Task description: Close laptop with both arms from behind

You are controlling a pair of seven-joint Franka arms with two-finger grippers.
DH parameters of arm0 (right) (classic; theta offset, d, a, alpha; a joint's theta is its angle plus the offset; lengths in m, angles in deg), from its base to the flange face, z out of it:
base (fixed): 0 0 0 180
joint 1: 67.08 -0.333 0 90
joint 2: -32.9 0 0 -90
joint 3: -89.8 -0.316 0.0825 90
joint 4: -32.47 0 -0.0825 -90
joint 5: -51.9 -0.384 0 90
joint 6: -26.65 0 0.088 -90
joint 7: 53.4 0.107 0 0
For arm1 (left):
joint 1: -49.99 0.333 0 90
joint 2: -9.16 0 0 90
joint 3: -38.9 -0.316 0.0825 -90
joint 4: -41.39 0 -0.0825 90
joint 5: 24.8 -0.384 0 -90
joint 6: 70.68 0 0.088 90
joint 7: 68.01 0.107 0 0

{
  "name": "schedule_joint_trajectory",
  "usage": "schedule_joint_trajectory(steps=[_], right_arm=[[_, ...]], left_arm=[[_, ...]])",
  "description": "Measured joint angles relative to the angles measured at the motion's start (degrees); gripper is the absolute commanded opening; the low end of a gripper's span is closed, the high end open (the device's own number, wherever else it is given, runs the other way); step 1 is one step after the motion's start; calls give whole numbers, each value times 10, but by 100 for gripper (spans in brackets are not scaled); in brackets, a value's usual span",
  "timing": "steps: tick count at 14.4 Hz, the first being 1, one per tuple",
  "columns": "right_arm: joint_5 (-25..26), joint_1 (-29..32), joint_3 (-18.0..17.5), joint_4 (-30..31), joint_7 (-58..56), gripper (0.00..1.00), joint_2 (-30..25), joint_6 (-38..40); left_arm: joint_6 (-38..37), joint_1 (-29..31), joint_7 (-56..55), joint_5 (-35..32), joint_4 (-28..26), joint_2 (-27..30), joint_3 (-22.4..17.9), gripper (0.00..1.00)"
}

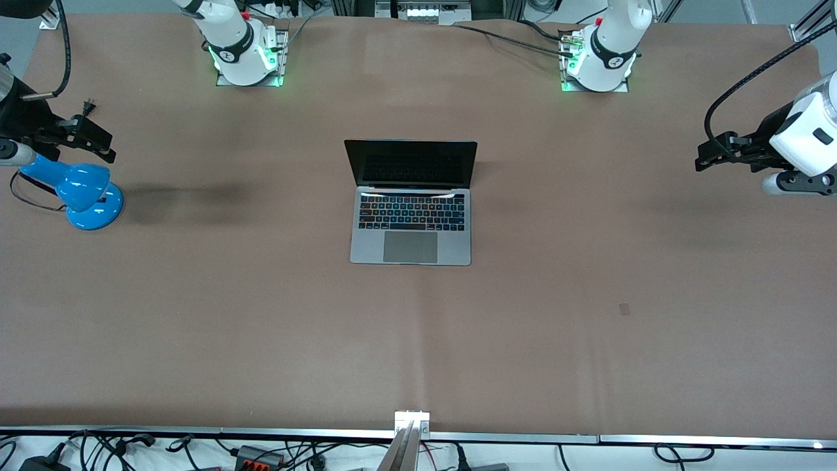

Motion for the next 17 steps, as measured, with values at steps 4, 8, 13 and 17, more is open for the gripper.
schedule_joint_trajectory(steps=[4, 8, 13, 17], right_arm=[[0, 0, 0, 0, 0, 100, 0, 3], [0, 0, 0, 0, 0, 68, 0, 5], [0, 0, 0, 0, 0, 7, 0, 11], [0, 0, 0, 0, 0, 0, 0, 16]], left_arm=[[0, 0, 0, 0, -1, 0, 0, 100], [-7, 0, -1, 0, -1, 0, -3, 100], [-30, 0, -1, 0, -1, 1, -11, 0], [-47, 0, -1, 0, 0, 4, -12, 0]])
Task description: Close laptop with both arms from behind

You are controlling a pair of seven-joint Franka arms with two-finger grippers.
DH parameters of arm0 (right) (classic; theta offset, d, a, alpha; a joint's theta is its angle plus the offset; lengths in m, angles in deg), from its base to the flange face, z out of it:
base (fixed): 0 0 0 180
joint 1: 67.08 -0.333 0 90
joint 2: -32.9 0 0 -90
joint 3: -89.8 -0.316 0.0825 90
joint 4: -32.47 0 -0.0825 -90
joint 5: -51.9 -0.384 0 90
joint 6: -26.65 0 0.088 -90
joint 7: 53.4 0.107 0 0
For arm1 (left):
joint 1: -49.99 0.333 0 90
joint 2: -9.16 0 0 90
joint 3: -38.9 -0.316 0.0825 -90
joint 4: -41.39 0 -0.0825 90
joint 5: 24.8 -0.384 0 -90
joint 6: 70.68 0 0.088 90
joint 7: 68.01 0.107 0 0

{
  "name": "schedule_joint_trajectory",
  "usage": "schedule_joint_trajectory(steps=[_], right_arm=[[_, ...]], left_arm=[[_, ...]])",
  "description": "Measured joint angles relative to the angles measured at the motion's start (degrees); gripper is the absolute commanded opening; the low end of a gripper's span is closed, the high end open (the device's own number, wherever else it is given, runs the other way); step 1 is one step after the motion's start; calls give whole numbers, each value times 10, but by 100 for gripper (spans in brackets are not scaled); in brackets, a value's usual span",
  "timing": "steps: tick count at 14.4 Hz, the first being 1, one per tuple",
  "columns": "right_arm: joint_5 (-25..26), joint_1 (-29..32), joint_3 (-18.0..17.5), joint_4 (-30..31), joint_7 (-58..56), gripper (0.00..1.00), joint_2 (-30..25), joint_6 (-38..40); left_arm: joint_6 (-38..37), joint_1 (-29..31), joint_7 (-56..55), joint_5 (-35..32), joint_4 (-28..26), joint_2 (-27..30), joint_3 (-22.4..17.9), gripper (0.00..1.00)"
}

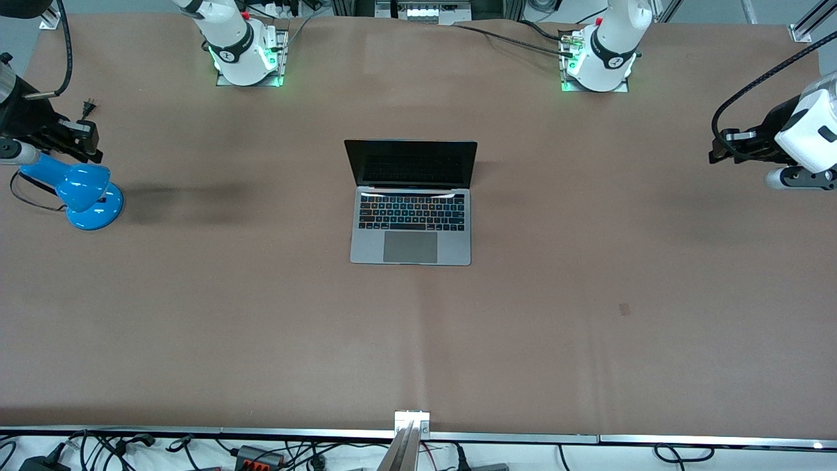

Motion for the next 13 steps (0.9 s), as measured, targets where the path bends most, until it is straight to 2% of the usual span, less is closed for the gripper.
schedule_joint_trajectory(steps=[9, 13], right_arm=[[-1, -2, -4, 2, -1, 0, 3, 27], [-3, -29, -7, 11, -1, 0, 27, 52]], left_arm=[[-14, 0, 1, 0, 0, 2, -1, 0], [-15, 0, 1, 0, 0, 2, -1, 1]])
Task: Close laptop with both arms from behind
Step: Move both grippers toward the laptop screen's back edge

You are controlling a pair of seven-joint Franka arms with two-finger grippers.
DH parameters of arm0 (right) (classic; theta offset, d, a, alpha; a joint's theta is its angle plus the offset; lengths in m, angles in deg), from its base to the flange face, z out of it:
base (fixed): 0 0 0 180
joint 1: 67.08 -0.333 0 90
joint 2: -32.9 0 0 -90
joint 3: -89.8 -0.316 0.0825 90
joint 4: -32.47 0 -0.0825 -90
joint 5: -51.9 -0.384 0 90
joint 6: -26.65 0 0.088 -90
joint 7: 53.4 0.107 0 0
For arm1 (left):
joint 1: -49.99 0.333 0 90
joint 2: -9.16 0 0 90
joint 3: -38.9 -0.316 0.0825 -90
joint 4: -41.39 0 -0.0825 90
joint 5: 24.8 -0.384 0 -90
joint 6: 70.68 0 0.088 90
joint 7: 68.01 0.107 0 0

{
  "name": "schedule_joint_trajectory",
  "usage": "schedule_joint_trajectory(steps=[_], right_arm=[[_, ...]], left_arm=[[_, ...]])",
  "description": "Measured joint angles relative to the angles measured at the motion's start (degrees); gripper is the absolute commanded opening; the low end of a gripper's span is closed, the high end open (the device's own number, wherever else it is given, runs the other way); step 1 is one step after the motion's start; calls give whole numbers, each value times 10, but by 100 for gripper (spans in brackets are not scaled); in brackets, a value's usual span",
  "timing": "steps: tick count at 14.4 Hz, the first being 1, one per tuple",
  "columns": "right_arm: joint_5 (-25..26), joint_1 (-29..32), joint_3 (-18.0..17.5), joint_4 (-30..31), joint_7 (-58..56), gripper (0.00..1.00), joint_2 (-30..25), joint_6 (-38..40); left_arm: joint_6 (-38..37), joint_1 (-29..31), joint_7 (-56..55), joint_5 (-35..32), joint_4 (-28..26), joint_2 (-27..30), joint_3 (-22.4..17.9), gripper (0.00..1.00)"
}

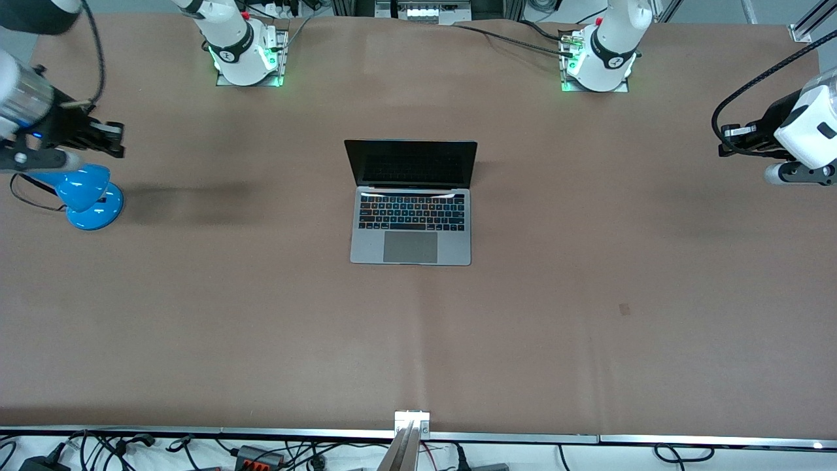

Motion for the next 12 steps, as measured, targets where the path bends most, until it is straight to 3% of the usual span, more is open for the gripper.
schedule_joint_trajectory(steps=[3, 7, 9, 12], right_arm=[[-17, -33, -1, 3, 1, 0, 26, 18], [-96, -45, -2, 22, 1, 0, 43, 23], [-135, -51, -2, 40, 1, 0, 44, 23], [-188, -76, -3, 71, 1, 0, 47, 13]], left_arm=[[-1, 0, 0, 20, 0, 0, 0, 0], [0, -2, 0, 94, -17, -5, 0, 0], [23, -7, 8, 143, -63, -10, 9, 0], [92, -8, 106, 242, -183, -11, 14, 0]])
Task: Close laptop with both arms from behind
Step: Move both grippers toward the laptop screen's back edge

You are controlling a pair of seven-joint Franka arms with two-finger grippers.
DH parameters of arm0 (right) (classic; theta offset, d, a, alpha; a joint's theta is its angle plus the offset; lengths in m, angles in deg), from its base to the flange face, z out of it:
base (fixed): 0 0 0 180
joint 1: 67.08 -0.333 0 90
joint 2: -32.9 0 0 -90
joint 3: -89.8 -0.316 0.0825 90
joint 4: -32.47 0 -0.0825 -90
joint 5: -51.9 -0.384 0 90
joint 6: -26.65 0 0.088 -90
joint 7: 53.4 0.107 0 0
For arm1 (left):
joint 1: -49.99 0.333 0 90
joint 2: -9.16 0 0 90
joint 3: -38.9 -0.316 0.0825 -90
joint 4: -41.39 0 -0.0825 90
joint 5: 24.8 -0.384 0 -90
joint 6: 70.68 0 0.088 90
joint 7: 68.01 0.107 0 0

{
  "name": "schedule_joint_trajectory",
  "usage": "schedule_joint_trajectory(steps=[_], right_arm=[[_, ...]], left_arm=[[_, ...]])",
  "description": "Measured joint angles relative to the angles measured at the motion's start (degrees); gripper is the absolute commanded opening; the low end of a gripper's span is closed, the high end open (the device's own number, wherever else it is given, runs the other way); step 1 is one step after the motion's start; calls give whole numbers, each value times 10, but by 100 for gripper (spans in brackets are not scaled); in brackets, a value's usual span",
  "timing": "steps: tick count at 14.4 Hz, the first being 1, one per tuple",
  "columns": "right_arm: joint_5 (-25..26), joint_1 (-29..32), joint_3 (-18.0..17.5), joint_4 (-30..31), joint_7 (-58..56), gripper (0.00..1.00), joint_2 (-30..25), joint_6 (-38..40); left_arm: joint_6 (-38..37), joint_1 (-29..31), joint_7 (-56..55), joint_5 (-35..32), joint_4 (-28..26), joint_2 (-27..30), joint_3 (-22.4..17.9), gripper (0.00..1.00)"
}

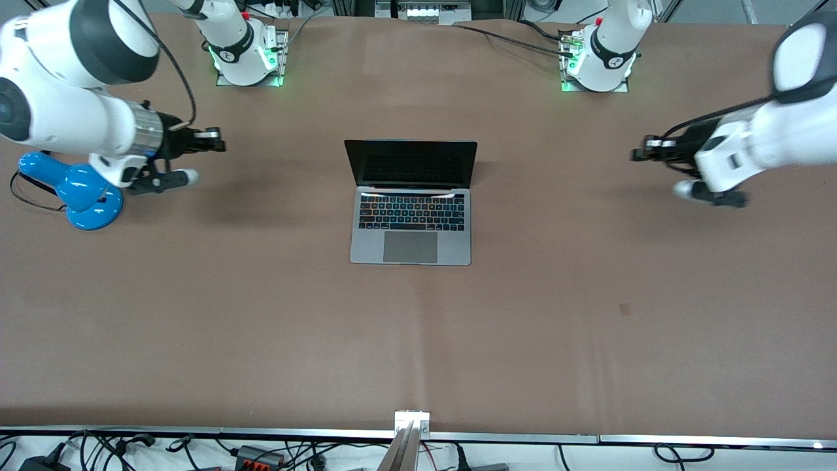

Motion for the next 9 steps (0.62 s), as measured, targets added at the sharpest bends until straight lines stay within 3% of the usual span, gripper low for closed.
schedule_joint_trajectory(steps=[3, 9], right_arm=[[-49, -39, -1, 38, 5, 0, 9, -30], [-84, -164, -3, 65, 102, 0, 44, -107]], left_arm=[[76, 1, 52, 44, -111, 17, 25, 0], [207, -6, 52, 96, -208, 36, 170, 0]])
